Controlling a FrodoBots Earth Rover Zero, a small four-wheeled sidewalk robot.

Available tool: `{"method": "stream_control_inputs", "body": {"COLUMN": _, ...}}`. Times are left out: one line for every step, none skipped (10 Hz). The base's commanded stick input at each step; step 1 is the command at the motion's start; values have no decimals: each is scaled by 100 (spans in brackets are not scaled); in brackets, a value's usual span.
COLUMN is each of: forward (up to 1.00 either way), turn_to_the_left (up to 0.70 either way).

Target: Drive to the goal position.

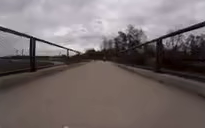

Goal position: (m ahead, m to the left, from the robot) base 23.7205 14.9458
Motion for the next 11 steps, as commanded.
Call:
{"method": "stream_control_inputs", "body": {"forward": 100, "turn_to_the_left": 0}}
{"method": "stream_control_inputs", "body": {"forward": 100, "turn_to_the_left": 0}}
{"method": "stream_control_inputs", "body": {"forward": 100, "turn_to_the_left": 0}}
{"method": "stream_control_inputs", "body": {"forward": 100, "turn_to_the_left": 0}}
{"method": "stream_control_inputs", "body": {"forward": 100, "turn_to_the_left": 0}}
{"method": "stream_control_inputs", "body": {"forward": 100, "turn_to_the_left": 0}}
{"method": "stream_control_inputs", "body": {"forward": 100, "turn_to_the_left": 0}}
{"method": "stream_control_inputs", "body": {"forward": 100, "turn_to_the_left": 0}}
{"method": "stream_control_inputs", "body": {"forward": 100, "turn_to_the_left": 0}}
{"method": "stream_control_inputs", "body": {"forward": 100, "turn_to_the_left": 0}}
{"method": "stream_control_inputs", "body": {"forward": 100, "turn_to_the_left": 0}}
